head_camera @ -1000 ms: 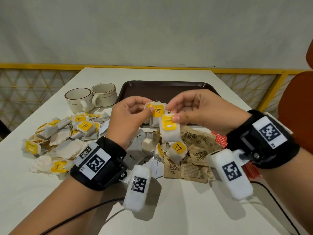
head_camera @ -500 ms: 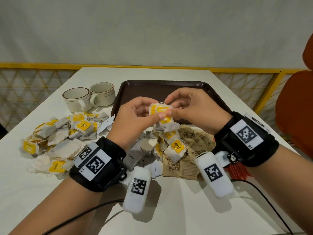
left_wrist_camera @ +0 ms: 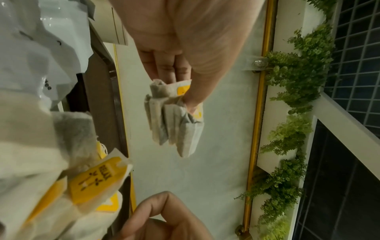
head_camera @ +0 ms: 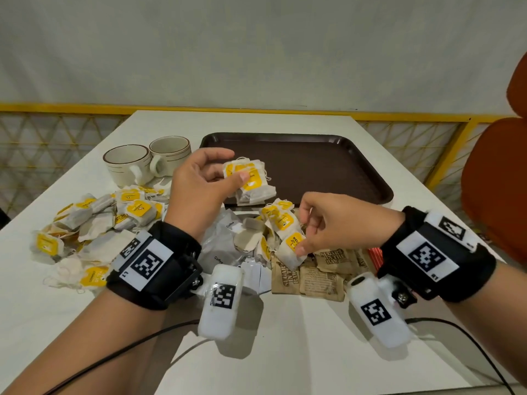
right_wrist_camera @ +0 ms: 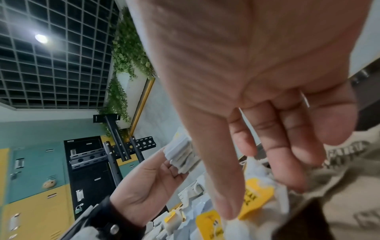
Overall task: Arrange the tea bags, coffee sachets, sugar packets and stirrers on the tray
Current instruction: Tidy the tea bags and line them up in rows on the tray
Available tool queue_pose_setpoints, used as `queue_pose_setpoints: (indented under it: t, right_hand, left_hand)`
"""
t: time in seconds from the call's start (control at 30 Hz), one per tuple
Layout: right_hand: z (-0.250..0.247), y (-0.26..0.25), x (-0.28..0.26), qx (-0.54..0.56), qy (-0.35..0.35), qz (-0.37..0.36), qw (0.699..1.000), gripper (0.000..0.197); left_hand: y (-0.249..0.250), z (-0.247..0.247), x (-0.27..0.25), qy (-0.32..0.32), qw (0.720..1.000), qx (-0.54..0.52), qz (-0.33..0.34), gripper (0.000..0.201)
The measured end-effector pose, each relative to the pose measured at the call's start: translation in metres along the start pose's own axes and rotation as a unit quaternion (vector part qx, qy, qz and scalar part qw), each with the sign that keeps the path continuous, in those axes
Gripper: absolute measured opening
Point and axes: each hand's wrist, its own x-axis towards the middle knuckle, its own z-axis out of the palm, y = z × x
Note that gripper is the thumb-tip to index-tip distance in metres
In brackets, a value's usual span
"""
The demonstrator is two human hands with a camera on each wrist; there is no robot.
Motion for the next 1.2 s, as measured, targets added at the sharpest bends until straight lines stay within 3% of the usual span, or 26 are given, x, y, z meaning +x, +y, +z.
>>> queue_pose_setpoints:
  t: [0.3, 0.43, 0.57, 0.77, 0.97, 1.2]
  right_hand:
    - [-0.009, -0.005, 0.003, 0.127, 0.017, -0.085, 0.988, 0.016]
    - [-0.007, -0.008, 0.019, 0.089, 0.069, -0.102, 0.988, 0.014]
    - [-0.001, -0.006, 0.029, 0.032, 0.087, -0.081, 0.992, 0.024]
    - [0.001, 0.001, 0.03, 0.022, 0.016, -0.033, 0.999, 0.039]
    - [-0.007, -0.003, 0.029, 0.109, 0.025, -0.054, 0.992, 0.047]
    - [-0.046, -0.012, 0.037, 0.136, -0.067, -0.077, 0.985, 0.018]
  left_hand:
    - [-0.002, -0.001, 0.002, 0.001, 1.0, 0.001, 0.0, 0.031]
    - [-0.003, -0.001, 0.002, -0.001, 1.0, 0.006, 0.003, 0.031]
    - [-0.003, -0.001, 0.002, -0.006, 1.0, 0.005, 0.004, 0.032]
    - [-0.007, -0.001, 0.003, -0.01, 1.0, -0.001, -0.004, 0.032]
    - [-0.008, -0.001, 0.003, -0.009, 1.0, -0.008, -0.012, 0.033]
    - [0.009, -0.005, 0.016, -0.001, 0.999, -0.021, -0.024, 0.029]
